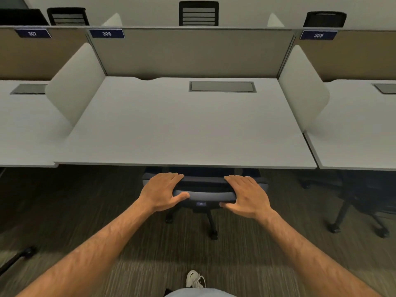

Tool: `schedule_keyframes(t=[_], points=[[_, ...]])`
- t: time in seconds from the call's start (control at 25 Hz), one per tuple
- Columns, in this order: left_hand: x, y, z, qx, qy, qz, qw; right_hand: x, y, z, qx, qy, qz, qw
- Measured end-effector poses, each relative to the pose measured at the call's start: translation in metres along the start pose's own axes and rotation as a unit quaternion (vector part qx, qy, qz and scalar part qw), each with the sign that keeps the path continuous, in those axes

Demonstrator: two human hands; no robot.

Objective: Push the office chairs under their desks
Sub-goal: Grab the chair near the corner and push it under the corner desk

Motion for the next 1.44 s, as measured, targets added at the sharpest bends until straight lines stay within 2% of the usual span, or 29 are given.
schedule_keyframes(t=[0.12, 0.24, 0.36, 0.52, 0.72, 0.88, 1.04, 1.2, 1.44], points=[[0.009, -0.004, 0.006, 0.011, -0.021, 0.014, 1.000, -0.002, -0.014, 0.002, -0.069, -0.027, -0.034, 0.997], [0.031, -0.016, 0.019, 0.021, -0.051, 0.054, 0.997, -0.010, -0.042, -0.008, -0.119, -0.065, -0.011, 0.991], [0.069, -0.040, 0.035, 0.017, -0.105, 0.115, 0.988, -0.025, -0.071, -0.037, -0.122, -0.147, 0.010, 0.981], [0.141, -0.081, 0.061, 0.040, -0.209, 0.231, 0.949, -0.044, -0.111, -0.093, -0.120, -0.275, 0.036, 0.953], [0.242, -0.114, 0.100, 0.020, -0.316, 0.323, 0.892, -0.036, -0.142, -0.185, -0.155, -0.428, 0.064, 0.888], [0.342, -0.108, 0.125, -0.006, -0.420, 0.359, 0.833, 0.001, -0.137, -0.273, -0.156, -0.540, 0.057, 0.825], [0.425, -0.099, 0.132, -0.018, -0.475, 0.398, 0.784, 0.048, -0.126, -0.356, -0.151, -0.613, 0.045, 0.774], [0.506, -0.099, 0.123, -0.040, -0.508, 0.408, 0.757, 0.091, -0.113, -0.450, -0.145, -0.658, 0.030, 0.738], [0.642, -0.098, 0.096, -0.065, -0.556, 0.371, 0.740, 0.163, -0.086, -0.591, -0.158, -0.682, -0.001, 0.714]])
Point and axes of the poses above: each hand's wrist, its own x-axis away from the middle knuckle, its own y-axis out of the palm, z = x × y, the point moved 1 cm from there along -x, towards the middle knuckle, and after that the axes turned 8 degrees about x, right-handed, at the moved point
